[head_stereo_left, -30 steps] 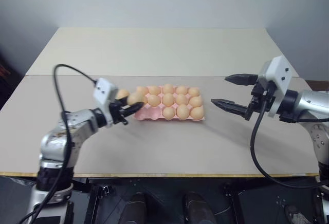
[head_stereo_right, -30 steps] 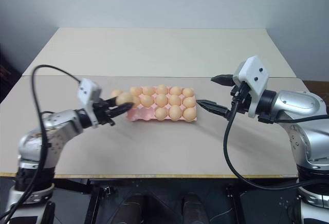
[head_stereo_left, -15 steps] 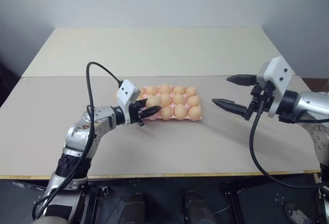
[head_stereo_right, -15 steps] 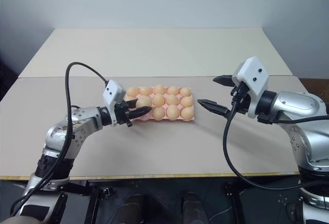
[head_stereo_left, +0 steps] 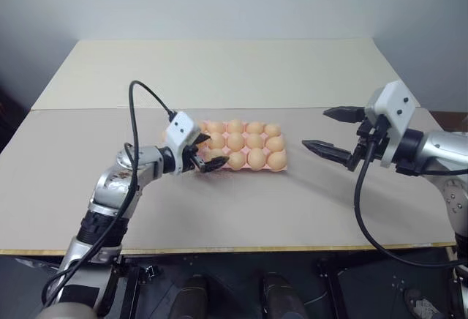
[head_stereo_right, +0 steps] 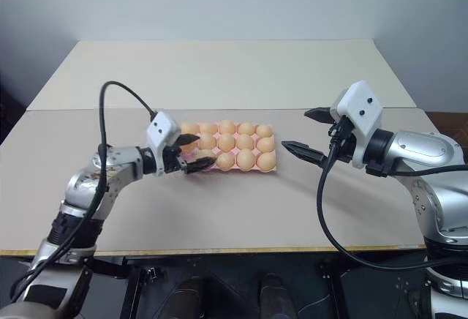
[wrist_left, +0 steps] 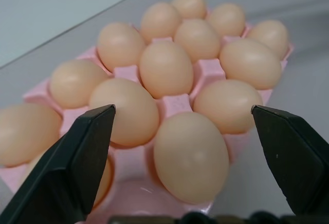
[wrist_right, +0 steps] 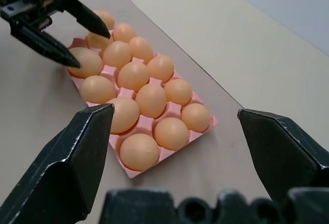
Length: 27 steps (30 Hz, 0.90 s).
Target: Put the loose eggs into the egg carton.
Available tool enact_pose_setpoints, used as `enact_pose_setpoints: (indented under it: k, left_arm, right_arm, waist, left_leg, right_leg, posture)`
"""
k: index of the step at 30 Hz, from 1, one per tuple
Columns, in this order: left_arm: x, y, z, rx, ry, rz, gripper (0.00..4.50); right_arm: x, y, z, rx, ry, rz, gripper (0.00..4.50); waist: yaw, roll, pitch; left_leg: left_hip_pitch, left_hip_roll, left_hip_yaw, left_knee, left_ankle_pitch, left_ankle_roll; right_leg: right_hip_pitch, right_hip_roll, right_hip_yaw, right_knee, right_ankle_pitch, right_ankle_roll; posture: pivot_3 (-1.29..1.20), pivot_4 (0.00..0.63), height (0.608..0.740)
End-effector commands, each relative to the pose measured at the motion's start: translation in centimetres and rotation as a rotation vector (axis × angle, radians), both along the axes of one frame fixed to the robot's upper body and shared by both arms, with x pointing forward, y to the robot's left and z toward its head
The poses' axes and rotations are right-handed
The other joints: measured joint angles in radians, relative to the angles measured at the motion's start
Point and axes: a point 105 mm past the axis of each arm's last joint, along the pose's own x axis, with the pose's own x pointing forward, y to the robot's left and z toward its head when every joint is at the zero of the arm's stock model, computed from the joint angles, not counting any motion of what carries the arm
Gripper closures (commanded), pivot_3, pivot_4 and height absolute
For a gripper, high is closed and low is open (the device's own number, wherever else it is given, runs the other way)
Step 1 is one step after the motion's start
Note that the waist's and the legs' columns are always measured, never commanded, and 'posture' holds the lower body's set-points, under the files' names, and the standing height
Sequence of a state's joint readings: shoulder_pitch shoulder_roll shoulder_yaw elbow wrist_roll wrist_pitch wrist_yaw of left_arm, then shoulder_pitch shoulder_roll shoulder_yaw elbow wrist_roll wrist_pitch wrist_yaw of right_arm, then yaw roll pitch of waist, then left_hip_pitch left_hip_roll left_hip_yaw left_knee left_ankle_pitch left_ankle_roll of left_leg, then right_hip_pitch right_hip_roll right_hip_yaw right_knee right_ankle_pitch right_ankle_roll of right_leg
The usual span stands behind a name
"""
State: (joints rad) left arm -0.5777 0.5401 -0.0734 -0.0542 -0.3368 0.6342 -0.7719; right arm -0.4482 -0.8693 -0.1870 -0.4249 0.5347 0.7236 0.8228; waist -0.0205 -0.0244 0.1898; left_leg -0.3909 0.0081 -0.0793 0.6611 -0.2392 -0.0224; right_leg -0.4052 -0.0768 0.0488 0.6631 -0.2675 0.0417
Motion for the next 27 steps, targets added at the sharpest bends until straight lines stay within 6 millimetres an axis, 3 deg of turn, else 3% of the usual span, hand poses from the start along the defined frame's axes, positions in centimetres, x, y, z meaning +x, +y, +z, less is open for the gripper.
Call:
enact_pose_setpoints:
  k: [1,8,15,19,27]
  left_arm:
    - [-0.6,2.6,4.2,-0.021,-0.135,0.011,0.03]
    - [-4.1,10.4,6.4,0.045,-0.155,0.071,0.03]
    - [-8.6,17.0,5.1,0.108,-0.05,0.139,0.03]
    - [-9.8,17.9,4.9,0.092,-0.026,0.154,0.03]
    - [-9.0,17.0,5.0,0.056,-0.048,0.155,0.03]
  right_arm:
    - [-0.5,0.1,1.5,0.005,-0.056,0.009,0.0]
    - [-0.7,0.0,1.3,0.004,-0.05,0.043,0.0]
    - [-1.5,0.0,0.3,-0.026,-0.006,0.123,0.0]
    - [-2.2,-0.4,-0.4,-0.03,0.01,0.166,0.0]
    - [-2.2,-0.5,-0.1,-0.031,0.018,0.173,0.0]
  waist:
    - [-0.004,0.0,0.0]
    - [-0.019,0.0,0.0]
    - [-0.021,0.001,0.001]
    - [-0.012,0.001,0.001]
    - [-0.017,0.001,0.001]
  left_leg:
    - [0.0,0.0,0.0,0.0,0.0,0.0]
    - [0.0,0.001,0.0,0.0,0.0,0.0]
    - [0.0,0.002,0.0,-0.001,0.0,0.0]
    - [0.001,0.002,0.0,-0.001,0.0,0.0]
    - [0.001,0.003,0.0,-0.001,0.0,0.0]
  right_leg:
    - [0.0,0.0,0.0,0.0,0.0,0.0]
    - [-0.001,0.0,0.0,0.0,0.0,0.0]
    - [-0.001,0.001,0.0,-0.001,0.0,0.0]
    - [0.001,0.0,-0.001,-0.001,0.0,0.0]
    - [0.0,0.0,-0.001,-0.001,0.0,0.0]
  posture:
    - [0.0,0.15,0.74]
    - [0.0,0.15,0.74]
    - [0.0,0.15,0.74]
    - [0.0,0.15,0.74]
    - [0.0,0.15,0.74]
